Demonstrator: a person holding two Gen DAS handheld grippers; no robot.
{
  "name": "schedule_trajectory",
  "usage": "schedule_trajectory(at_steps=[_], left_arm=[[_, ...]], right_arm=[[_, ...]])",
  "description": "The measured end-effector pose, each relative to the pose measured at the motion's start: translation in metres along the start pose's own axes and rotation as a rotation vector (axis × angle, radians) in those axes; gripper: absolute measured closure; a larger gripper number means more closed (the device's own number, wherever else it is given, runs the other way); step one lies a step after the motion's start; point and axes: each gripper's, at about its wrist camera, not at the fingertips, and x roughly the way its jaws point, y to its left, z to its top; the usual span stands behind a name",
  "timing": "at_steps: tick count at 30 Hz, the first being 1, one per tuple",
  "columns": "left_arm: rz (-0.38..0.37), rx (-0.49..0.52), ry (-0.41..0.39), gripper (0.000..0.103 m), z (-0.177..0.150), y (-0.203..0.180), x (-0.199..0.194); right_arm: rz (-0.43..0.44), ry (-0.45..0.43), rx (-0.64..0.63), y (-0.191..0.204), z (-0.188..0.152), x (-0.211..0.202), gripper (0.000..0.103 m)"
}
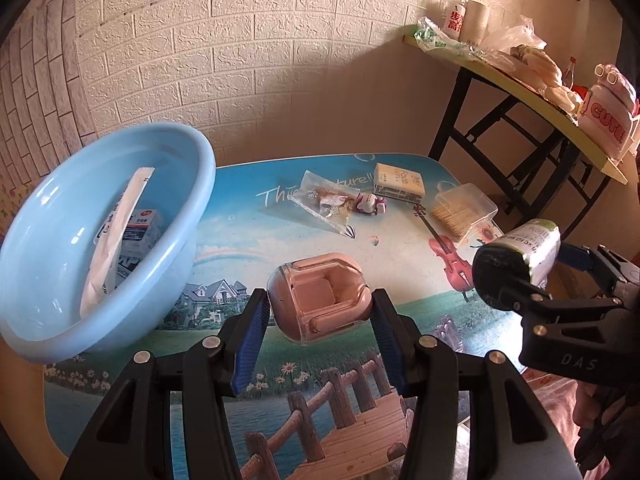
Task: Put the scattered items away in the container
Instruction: 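Carry the pink case and green canister over the blue basin with both grippers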
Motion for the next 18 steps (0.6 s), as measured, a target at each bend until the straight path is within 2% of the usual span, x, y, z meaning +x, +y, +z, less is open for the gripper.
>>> schedule_trajectory(at_steps=[10, 18], left_arm=[[-0.021, 0.006, -0.04, 0.053, 0.006, 0.006, -0.026], [0.004, 0.003, -0.101, 0.053, 0.019, 0.021, -0.049]], right_arm=[[0.014, -0.03, -0.01, 0.017, 0.009, -0.011, 0.007], [0.03, -0.07, -0.007, 0.029, 0.021, -0.025, 0.007]])
